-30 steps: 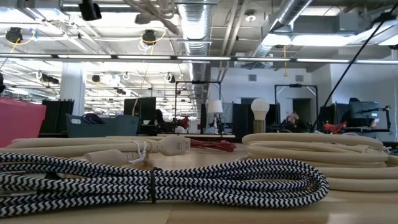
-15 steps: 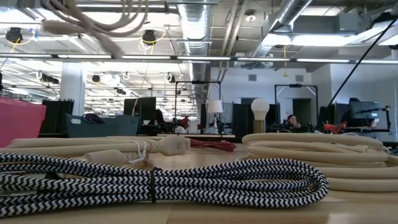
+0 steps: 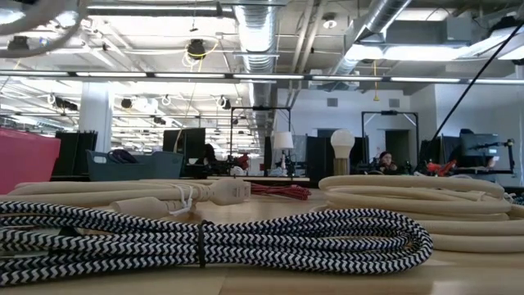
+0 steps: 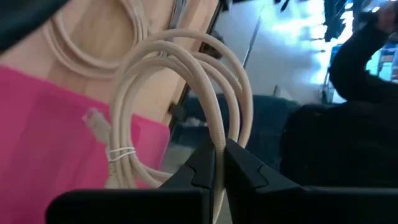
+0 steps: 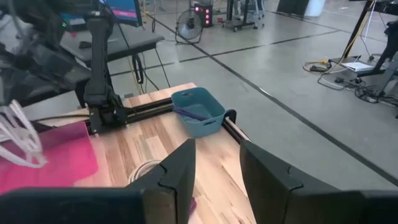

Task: Pick & Place USB Port
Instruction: Put the brown HDMI cable into the red bin, then put the blue USB cable into the blue bin

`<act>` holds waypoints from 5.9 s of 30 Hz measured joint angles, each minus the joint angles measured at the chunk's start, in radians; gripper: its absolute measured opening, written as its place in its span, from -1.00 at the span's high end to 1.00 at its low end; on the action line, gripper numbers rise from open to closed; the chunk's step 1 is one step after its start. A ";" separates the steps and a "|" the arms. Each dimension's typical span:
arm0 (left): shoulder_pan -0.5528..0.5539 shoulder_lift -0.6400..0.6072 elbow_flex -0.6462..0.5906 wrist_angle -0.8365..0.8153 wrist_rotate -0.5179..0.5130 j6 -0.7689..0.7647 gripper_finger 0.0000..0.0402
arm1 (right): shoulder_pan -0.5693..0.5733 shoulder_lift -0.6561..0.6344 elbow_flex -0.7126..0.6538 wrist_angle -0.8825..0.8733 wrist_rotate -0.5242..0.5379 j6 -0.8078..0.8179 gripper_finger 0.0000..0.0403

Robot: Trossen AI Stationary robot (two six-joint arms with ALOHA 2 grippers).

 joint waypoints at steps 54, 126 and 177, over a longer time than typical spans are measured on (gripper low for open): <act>-0.151 0.189 -0.078 0.065 -0.039 -0.077 0.49 | 0.000 0.000 -0.001 -0.048 -0.004 0.000 0.42; 0.073 -0.037 -0.078 0.969 -0.566 1.087 0.67 | 0.071 0.143 0.092 -0.864 -0.484 0.898 0.41; 0.072 -0.038 -0.078 0.942 -0.565 1.087 0.67 | 0.473 0.495 -0.410 -0.178 -0.734 1.335 0.22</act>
